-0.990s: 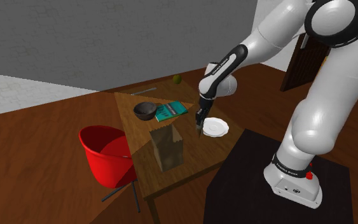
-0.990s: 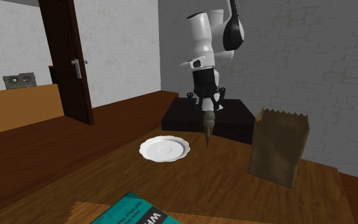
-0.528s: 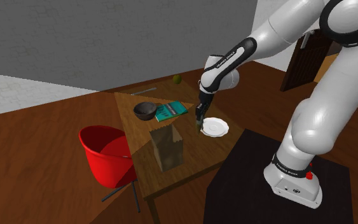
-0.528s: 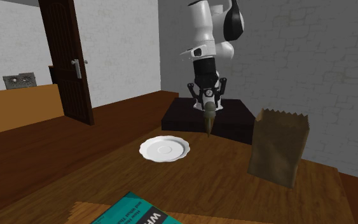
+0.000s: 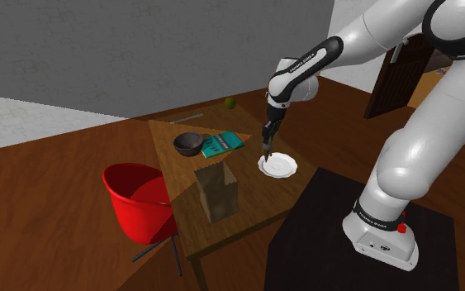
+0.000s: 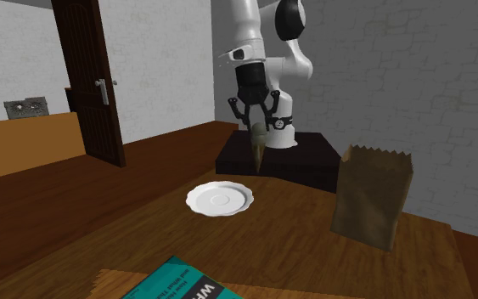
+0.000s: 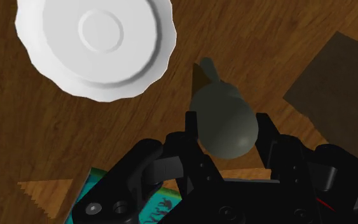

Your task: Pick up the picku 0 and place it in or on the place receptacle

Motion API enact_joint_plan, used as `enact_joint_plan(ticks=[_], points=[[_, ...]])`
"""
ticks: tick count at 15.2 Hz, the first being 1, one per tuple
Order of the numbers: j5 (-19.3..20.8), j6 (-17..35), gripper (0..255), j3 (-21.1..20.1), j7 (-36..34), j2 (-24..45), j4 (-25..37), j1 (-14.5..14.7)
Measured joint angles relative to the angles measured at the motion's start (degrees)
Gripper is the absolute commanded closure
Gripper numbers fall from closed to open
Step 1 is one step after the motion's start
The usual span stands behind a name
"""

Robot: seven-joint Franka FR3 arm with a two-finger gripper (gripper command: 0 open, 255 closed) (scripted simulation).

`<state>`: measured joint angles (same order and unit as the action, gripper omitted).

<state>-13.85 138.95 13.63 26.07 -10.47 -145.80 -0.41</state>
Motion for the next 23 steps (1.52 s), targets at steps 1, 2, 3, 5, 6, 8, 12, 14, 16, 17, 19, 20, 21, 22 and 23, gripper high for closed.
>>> enact_joint_plan(ticks=[1, 2, 3, 5, 6, 8, 12, 14, 16, 17, 19, 20, 21, 22, 23], points=[[0.4, -1.3, 255, 1.1, 1.4, 0.2, 1.2, -0.8], [0.9, -2.6, 255, 1.9, 2.4, -0.1, 2.0, -1.6], [1.1, -3.7, 255, 2.9, 3.8, 0.2, 3.1, -2.3], [1.9, -6.0, 255, 4.6, 6.0, 0.1, 4.9, -3.6], [2.2, -7.2, 255, 5.6, 7.3, 0.3, 6.0, -4.3], [2.8, -9.4, 255, 7.2, 9.5, 0.3, 7.7, -5.6], [1.7, -8.4, 255, 8.2, 11.8, 2.6, 8.4, -5.8], [0.8, -6.8, 255, 8.3, 12.5, 3.7, 7.9, -5.6], [0.0, -5.5, 255, 8.5, 13.5, 4.8, 7.4, -5.5], [-0.5, -4.8, 255, 8.6, 14.0, 5.4, 7.1, -5.5], [-1.4, -3.3, 255, 8.6, 14.8, 6.3, 6.4, -5.3], [-1.9, -2.5, 255, 8.6, 15.3, 6.8, 6.0, -5.3], [-2.5, -1.8, 255, 8.7, 15.8, 7.4, 5.9, -5.2], [-3.1, -1.0, 255, 8.7, 16.4, 8.1, 5.6, -5.1], [-3.7, -0.3, 255, 8.7, 16.9, 8.7, 5.4, -5.0]])
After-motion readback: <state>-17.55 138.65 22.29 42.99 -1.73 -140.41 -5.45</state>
